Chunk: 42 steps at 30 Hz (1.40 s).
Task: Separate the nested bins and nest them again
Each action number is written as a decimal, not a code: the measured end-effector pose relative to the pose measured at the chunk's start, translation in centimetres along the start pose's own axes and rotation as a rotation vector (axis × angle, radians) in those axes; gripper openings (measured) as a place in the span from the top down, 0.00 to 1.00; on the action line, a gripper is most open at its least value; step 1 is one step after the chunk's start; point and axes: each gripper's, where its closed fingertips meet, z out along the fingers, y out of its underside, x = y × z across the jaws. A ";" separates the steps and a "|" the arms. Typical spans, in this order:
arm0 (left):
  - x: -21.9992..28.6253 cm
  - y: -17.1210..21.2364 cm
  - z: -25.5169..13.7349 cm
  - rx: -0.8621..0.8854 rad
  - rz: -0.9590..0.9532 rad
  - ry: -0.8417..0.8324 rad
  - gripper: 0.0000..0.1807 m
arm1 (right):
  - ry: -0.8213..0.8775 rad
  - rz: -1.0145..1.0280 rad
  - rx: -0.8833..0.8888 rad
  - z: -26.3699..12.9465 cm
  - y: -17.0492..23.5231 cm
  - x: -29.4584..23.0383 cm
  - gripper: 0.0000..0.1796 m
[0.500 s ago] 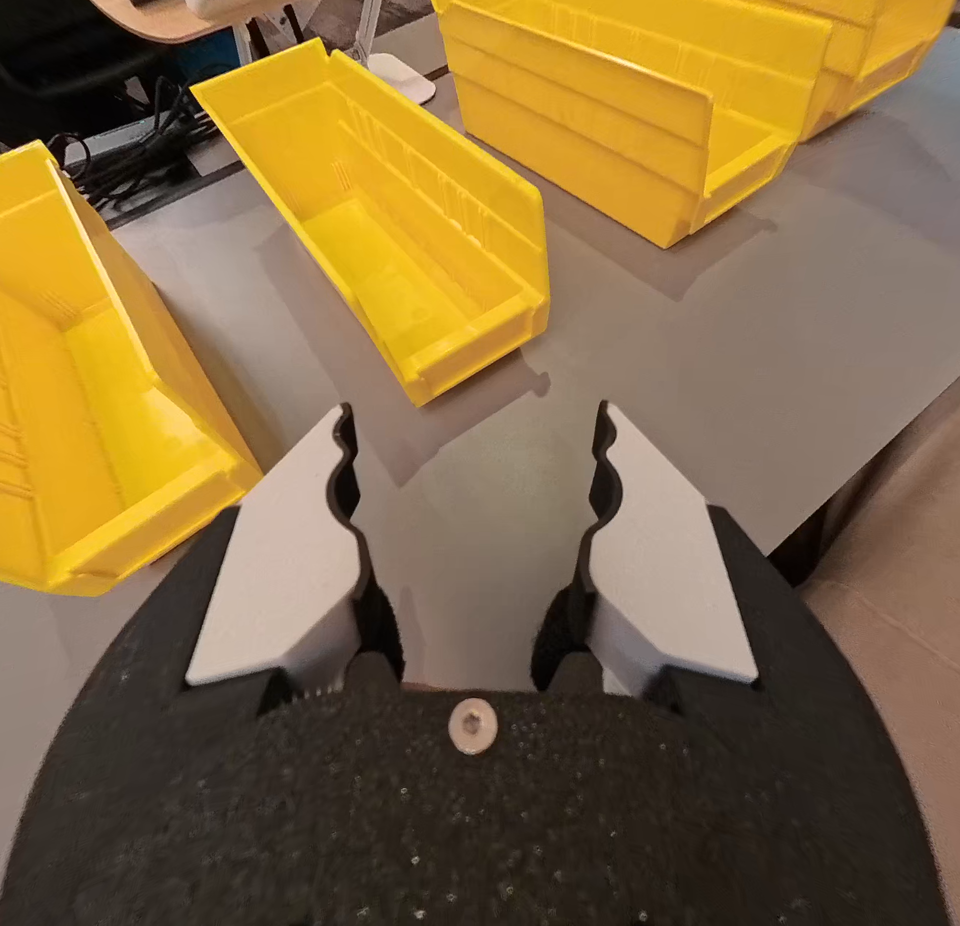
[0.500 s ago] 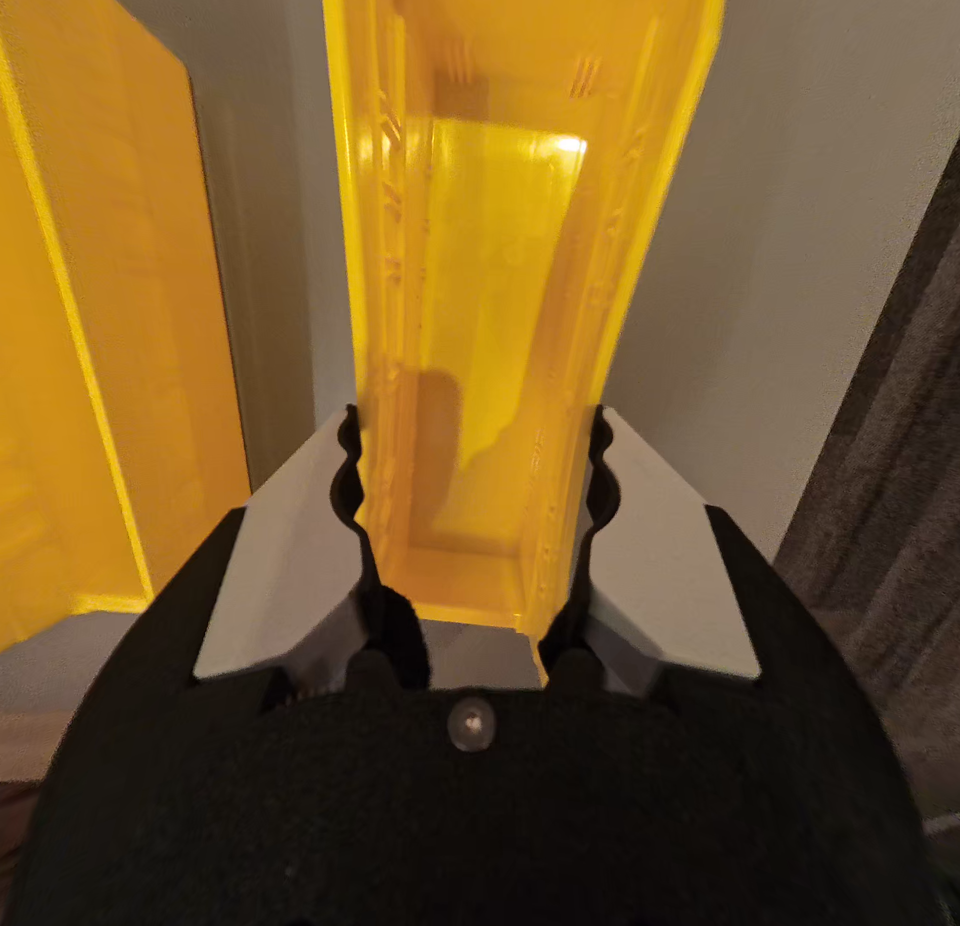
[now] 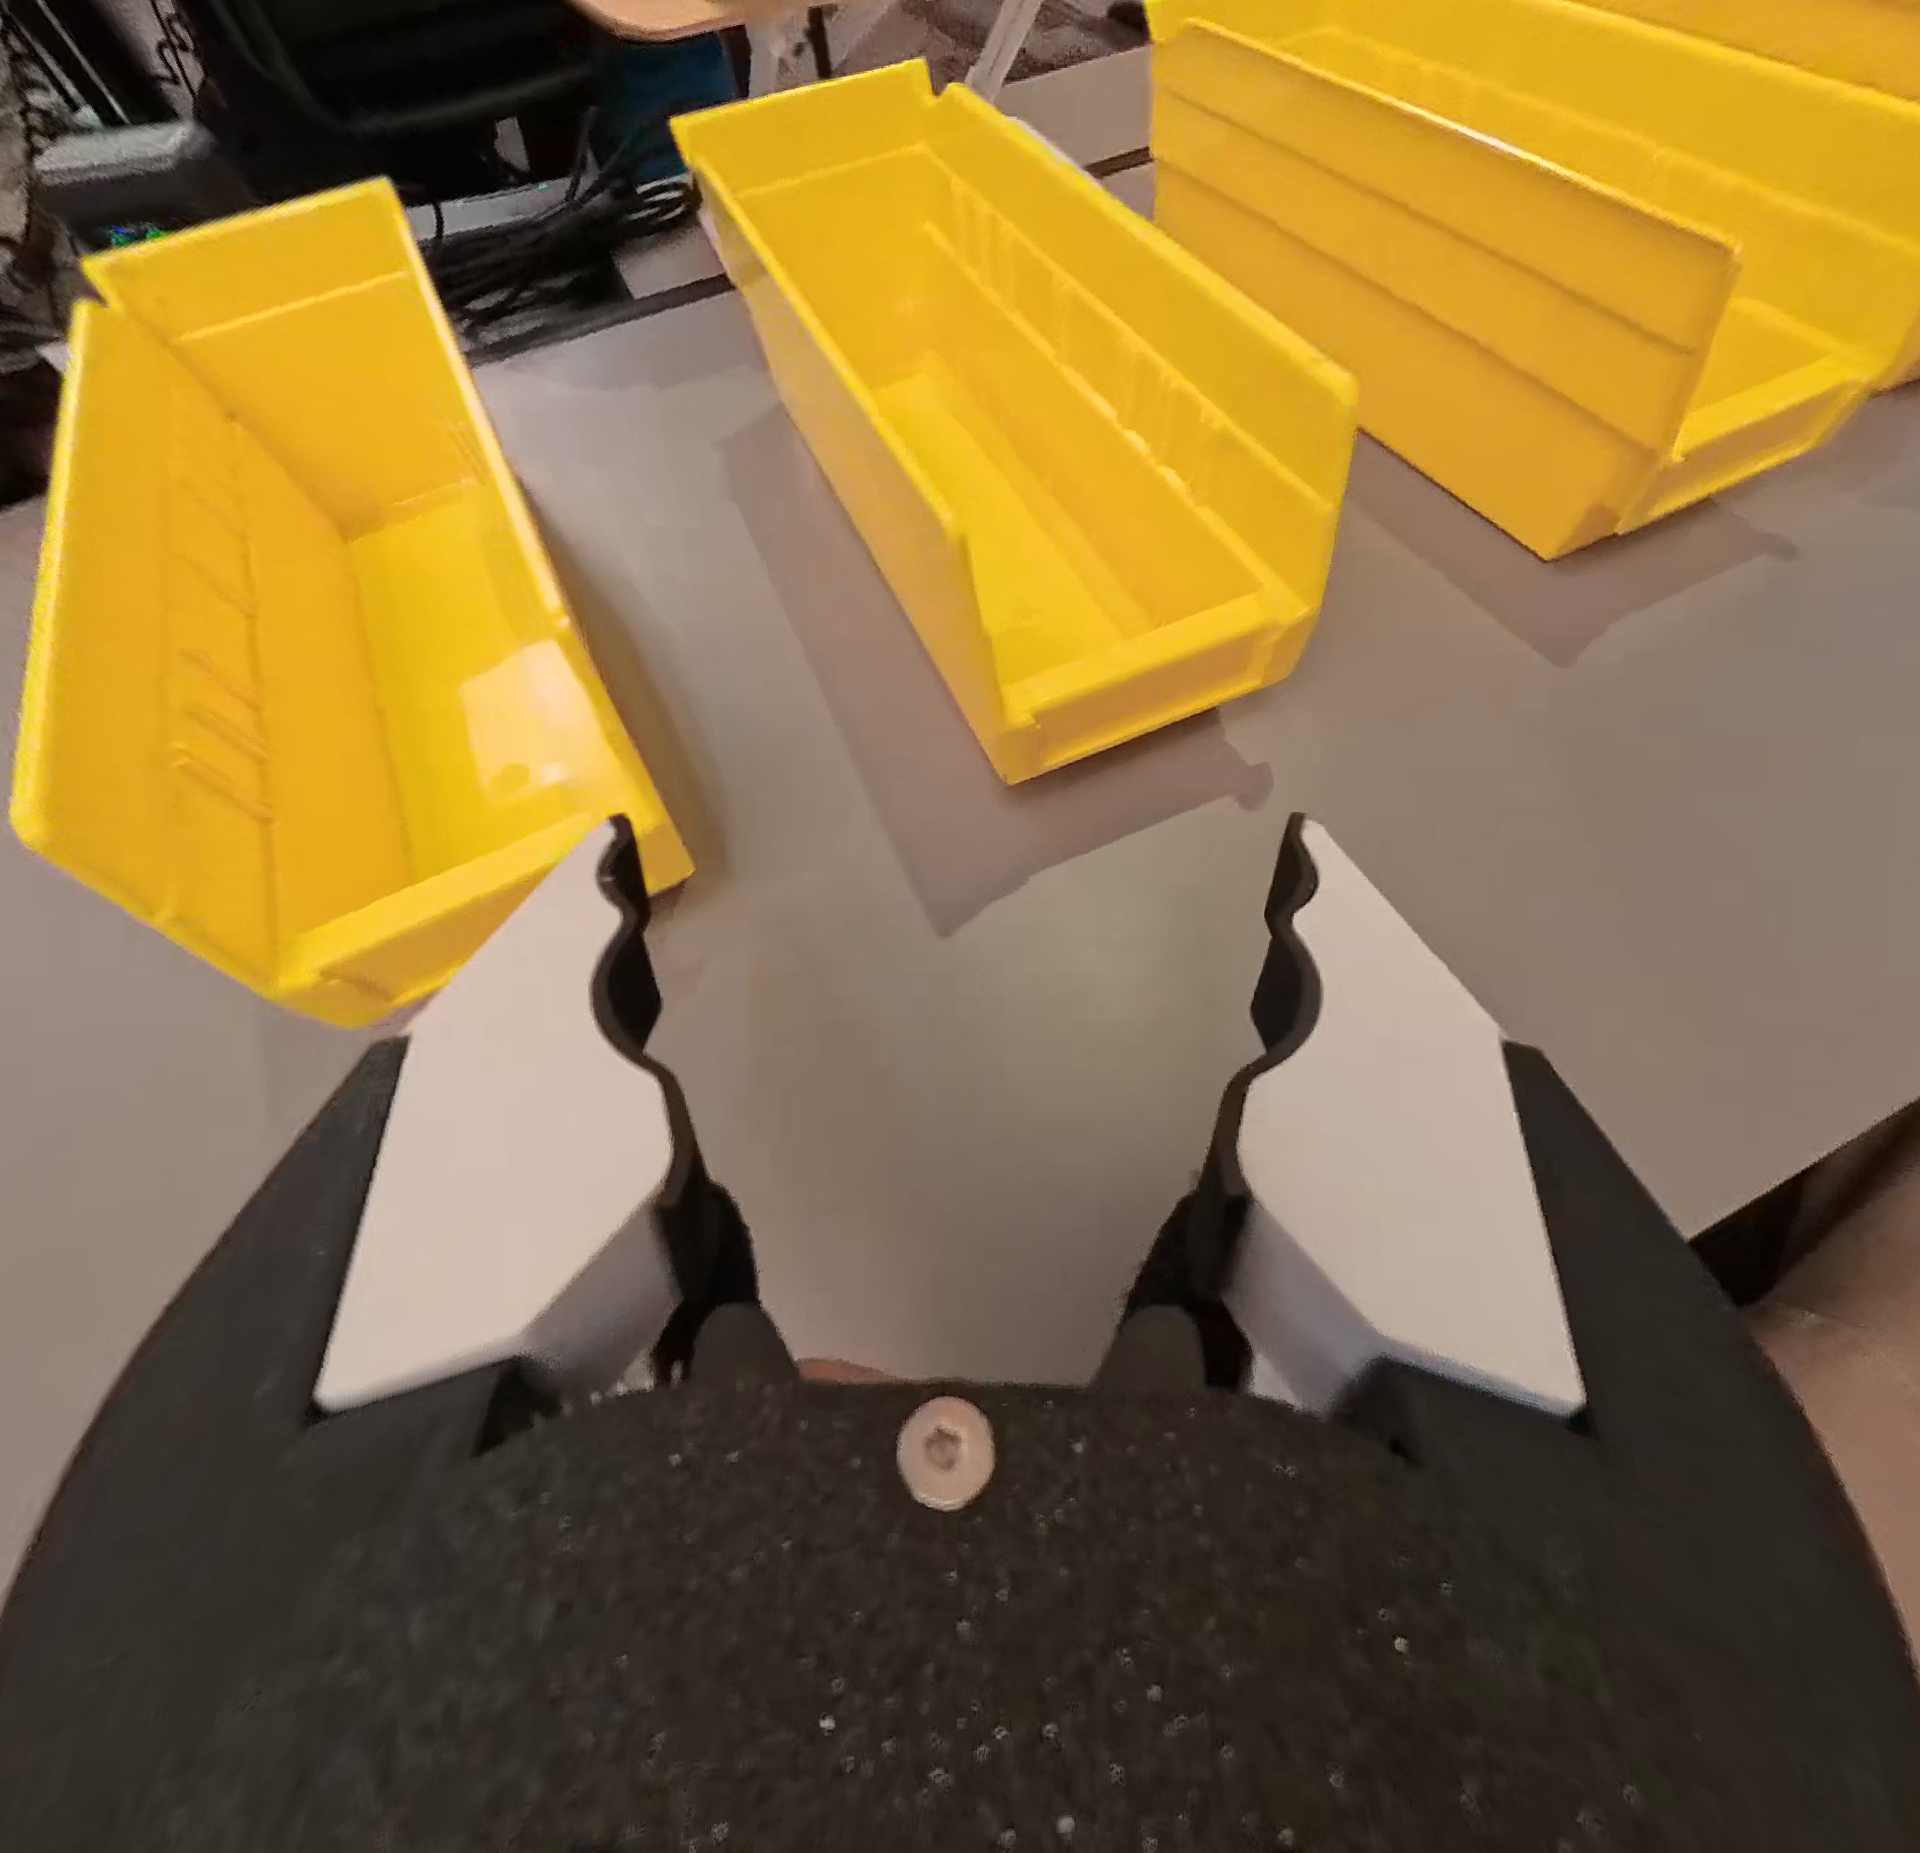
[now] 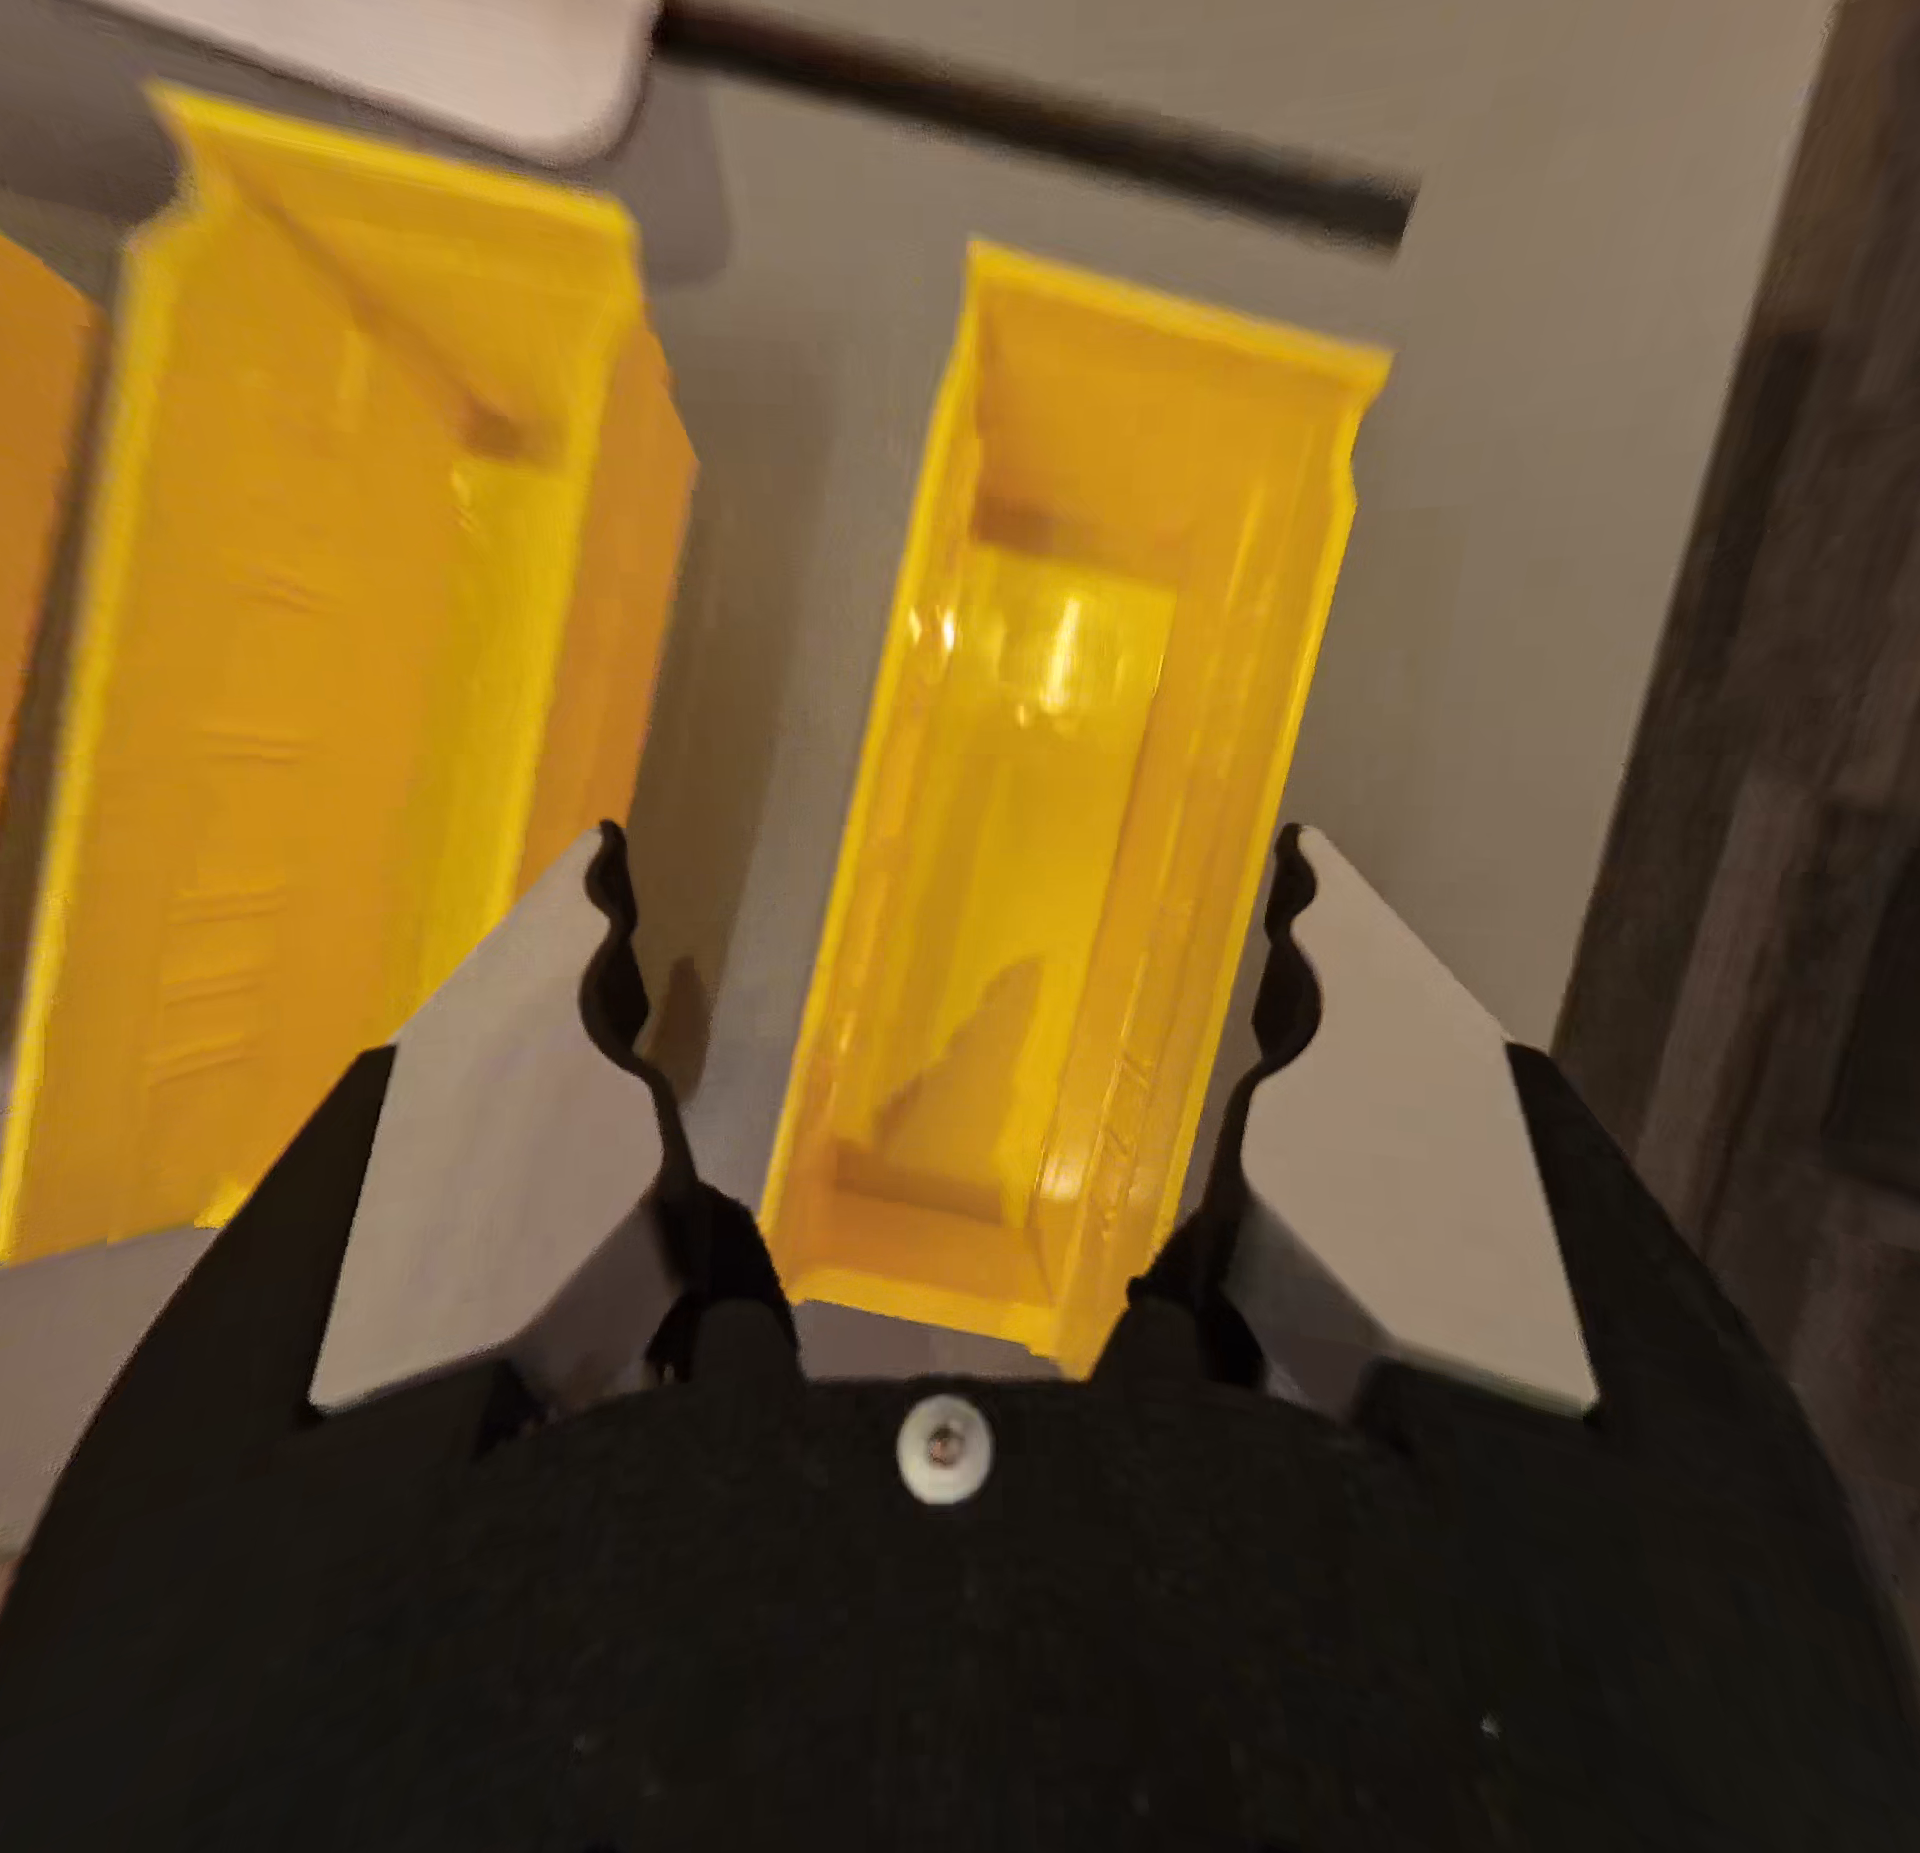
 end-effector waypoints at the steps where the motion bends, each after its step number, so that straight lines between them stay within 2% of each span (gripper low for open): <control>1: -0.2 0.1 0.0 -0.005 -0.029 0.007 0.36 | 0.008 -0.041 0.089 -1.8 -1.0 -0.8 0.35; 3: -0.9 0.1 -0.3 -0.001 -0.085 0.005 0.38 | 0.010 -0.113 0.268 -5.7 -2.0 -3.0 0.38; 5: -2.5 1.3 -0.7 -0.046 -0.075 -0.076 0.45 | -0.002 -0.142 0.426 -9.3 -1.2 -5.5 0.38; 9: -4.2 1.8 -2.2 -0.053 -0.001 -0.206 0.47 | -0.058 -0.144 0.525 -12.8 6.0 -10.9 0.39; 12: -3.7 0.2 -4.3 0.018 -0.022 -0.240 0.47 | -0.097 -0.082 0.587 -12.2 12.4 -14.2 0.40; 15: -2.1 -0.1 -5.8 0.043 -0.025 -0.238 0.49 | -0.052 -0.048 0.604 -9.7 18.3 -15.8 0.43; 18: -0.8 0.4 -7.0 0.051 -0.064 -0.231 0.49 | 0.011 -0.103 0.588 -7.4 22.6 -16.7 0.47; 21: -0.1 0.6 -7.6 0.060 -0.088 -0.220 0.48 | -0.065 -0.110 0.596 -7.8 23.1 -18.6 0.51; 23: 0.1 1.4 -7.3 0.012 -0.119 -0.203 0.53 | -0.146 -0.080 0.583 -7.6 23.3 -19.6 0.53; 27: 1.6 2.2 -6.4 -0.045 -0.264 -0.055 0.55 | -0.152 -0.060 0.547 -6.1 23.5 -18.9 0.56; 36: -0.2 2.9 -6.4 -0.049 -0.173 -0.069 0.62 | -0.180 -0.042 0.533 -6.1 23.0 -19.2 0.61; 38: -0.1 2.7 -6.5 -0.021 -0.160 -0.042 0.73 | -0.179 -0.059 0.522 -5.9 23.2 -19.6 0.61; 42: -0.2 2.4 -6.5 0.004 -0.160 -0.020 0.73 | -0.212 -0.044 0.494 -5.5 23.5 -20.4 0.61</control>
